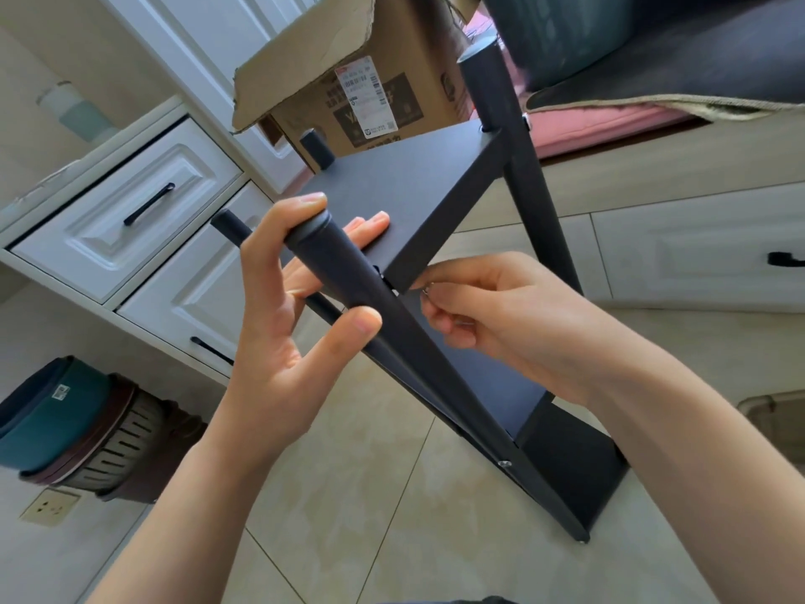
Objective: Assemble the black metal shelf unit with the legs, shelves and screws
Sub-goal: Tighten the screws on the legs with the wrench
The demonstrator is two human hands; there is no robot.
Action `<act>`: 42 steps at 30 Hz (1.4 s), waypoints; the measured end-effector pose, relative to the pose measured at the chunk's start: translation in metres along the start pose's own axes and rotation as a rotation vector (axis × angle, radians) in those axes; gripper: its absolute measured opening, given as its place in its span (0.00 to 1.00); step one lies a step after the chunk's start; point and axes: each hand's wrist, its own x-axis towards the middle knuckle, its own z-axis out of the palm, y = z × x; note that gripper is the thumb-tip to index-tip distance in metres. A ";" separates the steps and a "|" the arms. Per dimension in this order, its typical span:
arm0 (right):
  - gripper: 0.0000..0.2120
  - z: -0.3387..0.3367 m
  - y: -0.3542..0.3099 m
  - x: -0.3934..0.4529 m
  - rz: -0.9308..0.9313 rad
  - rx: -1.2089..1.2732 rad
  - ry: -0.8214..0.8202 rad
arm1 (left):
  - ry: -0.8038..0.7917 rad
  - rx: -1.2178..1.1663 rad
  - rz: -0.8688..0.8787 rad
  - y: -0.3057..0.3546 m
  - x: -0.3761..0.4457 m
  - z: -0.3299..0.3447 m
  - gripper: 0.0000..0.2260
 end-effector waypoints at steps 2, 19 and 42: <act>0.10 0.001 0.001 0.000 -0.082 -0.050 0.000 | 0.004 -0.005 0.000 0.000 0.000 0.000 0.25; 0.07 0.010 0.011 0.008 -0.193 0.297 -0.013 | -0.007 0.015 0.003 -0.003 0.001 0.002 0.25; 0.09 0.016 0.017 0.028 -0.089 0.614 -0.176 | -0.016 0.009 0.011 -0.004 0.002 0.003 0.25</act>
